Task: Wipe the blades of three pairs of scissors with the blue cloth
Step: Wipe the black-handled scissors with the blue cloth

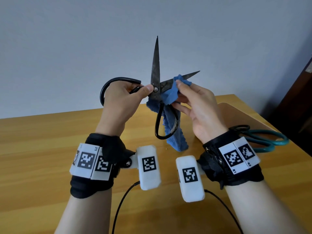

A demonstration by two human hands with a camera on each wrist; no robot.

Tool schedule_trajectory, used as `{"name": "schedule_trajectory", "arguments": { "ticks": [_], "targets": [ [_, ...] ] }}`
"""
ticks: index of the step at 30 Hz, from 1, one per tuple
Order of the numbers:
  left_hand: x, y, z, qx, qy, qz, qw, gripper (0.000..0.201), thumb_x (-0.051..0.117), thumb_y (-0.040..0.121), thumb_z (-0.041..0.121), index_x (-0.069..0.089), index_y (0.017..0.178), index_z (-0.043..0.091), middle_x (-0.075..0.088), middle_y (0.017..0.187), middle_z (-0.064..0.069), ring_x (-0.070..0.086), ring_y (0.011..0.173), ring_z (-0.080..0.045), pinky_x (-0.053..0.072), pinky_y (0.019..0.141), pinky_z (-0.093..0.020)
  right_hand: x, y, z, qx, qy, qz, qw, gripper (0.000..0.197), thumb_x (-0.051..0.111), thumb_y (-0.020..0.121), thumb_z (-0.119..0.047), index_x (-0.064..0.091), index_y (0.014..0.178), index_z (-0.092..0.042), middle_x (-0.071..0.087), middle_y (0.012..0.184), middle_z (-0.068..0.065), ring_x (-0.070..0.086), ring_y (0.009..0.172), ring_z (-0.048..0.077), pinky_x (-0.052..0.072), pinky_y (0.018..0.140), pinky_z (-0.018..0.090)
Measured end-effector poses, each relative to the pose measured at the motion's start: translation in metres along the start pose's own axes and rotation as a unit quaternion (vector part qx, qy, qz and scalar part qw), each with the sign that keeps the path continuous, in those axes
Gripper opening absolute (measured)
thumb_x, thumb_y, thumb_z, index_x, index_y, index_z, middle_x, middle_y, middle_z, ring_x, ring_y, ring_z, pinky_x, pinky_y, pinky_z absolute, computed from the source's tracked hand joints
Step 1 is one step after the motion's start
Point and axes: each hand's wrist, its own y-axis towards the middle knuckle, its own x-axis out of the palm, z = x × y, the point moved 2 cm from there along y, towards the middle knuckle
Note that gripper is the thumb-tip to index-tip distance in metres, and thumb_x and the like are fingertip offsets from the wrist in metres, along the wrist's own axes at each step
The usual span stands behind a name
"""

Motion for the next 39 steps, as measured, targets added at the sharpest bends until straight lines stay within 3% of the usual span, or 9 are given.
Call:
{"name": "schedule_trajectory", "arguments": {
  "ticks": [5,9,13,18,22,25,28,31,39],
  "targets": [
    [-0.004,0.001,0.0,0.004,0.005,0.003,1.0,0.026,0.075,0.089,0.032,0.075,0.076,0.009,0.065,0.085,-0.023,0.051,0.07,-0.011,0.037,0.056,-0.016,0.005,-0.004,0.003,0.031,-0.042,-0.072,0.996,0.012,0.068,0.092,-0.016,0.074,0.1,-0.009,0.077,0.09,0.005,0.072,0.076,0.011,0.056,0.067,0.021],
    [-0.009,0.001,0.002,-0.012,0.006,0.0,1.0,0.024,0.074,0.089,0.033,0.073,0.069,0.019,0.06,0.068,0.003,0.05,0.066,-0.005,0.036,0.054,-0.011,0.003,-0.001,0.004,0.007,-0.064,-0.041,0.997,0.015,0.072,0.09,-0.023,0.076,0.099,-0.012,0.076,0.095,0.008,0.067,0.08,0.015,0.055,0.076,0.026],
    [-0.016,0.002,-0.002,-0.019,0.02,0.017,0.999,0.022,0.074,0.089,0.034,0.073,0.069,0.025,0.068,0.078,-0.005,0.054,0.073,-0.005,0.039,0.062,-0.017,-0.01,0.005,0.0,0.002,-0.054,0.024,0.998,0.008,0.075,0.086,-0.026,0.076,0.091,-0.02,0.073,0.086,-0.001,0.063,0.079,0.011,0.047,0.078,0.03],
    [-0.015,0.003,-0.002,-0.019,0.017,0.009,1.0,0.022,0.074,0.089,0.034,0.075,0.073,0.018,0.064,0.076,-0.001,0.051,0.069,-0.005,0.038,0.058,-0.013,0.002,-0.001,0.004,-0.001,-0.111,-0.061,0.992,0.017,0.074,0.088,-0.024,0.076,0.101,-0.013,0.076,0.094,0.005,0.068,0.08,0.01,0.054,0.076,0.026],
    [-0.013,0.001,0.0,-0.01,0.025,0.0,1.0,0.026,0.075,0.088,0.033,0.073,0.064,0.026,0.062,0.069,0.004,0.05,0.068,-0.004,0.035,0.054,-0.01,0.006,-0.003,0.006,-0.007,-0.091,-0.038,0.995,0.012,0.071,0.09,-0.018,0.075,0.098,-0.011,0.076,0.088,0.004,0.069,0.074,0.01,0.054,0.067,0.021],
    [-0.016,0.001,0.0,-0.01,0.025,0.01,1.0,0.026,0.075,0.088,0.034,0.073,0.063,0.028,0.067,0.079,-0.013,0.051,0.073,-0.007,0.037,0.059,-0.018,0.0,0.0,0.004,-0.019,-0.074,-0.009,0.997,0.01,0.071,0.09,-0.02,0.076,0.096,-0.013,0.077,0.095,0.006,0.069,0.081,0.013,0.054,0.081,0.03],
    [-0.014,0.001,0.001,-0.005,0.02,0.0,1.0,0.023,0.075,0.088,0.034,0.075,0.068,0.022,0.069,0.092,-0.021,0.053,0.075,-0.01,0.038,0.061,-0.021,0.004,-0.004,0.004,-0.013,-0.061,-0.05,0.997,0.016,0.07,0.09,-0.015,0.074,0.103,-0.005,0.076,0.094,0.009,0.07,0.077,0.012,0.055,0.069,0.022],
    [-0.007,0.0,0.003,0.018,0.016,-0.015,1.0,0.034,0.074,0.089,0.034,0.076,0.08,0.001,0.066,0.091,-0.029,0.053,0.073,-0.016,0.038,0.061,-0.025,0.013,-0.008,0.004,-0.013,-0.037,-0.047,0.998,0.015,0.07,0.09,-0.008,0.073,0.102,0.001,0.075,0.086,0.008,0.071,0.069,0.01,0.053,0.059,0.018],
    [-0.006,0.0,0.0,0.023,0.017,0.004,1.0,0.022,0.076,0.088,0.033,0.074,0.067,0.025,0.071,0.092,-0.019,0.051,0.071,-0.005,0.036,0.054,-0.008,0.001,-0.002,0.0,-0.032,-0.007,0.031,0.999,0.006,0.071,0.09,-0.019,0.076,0.091,-0.016,0.074,0.09,0.004,0.065,0.079,0.011,0.052,0.083,0.032]
  ]
}}
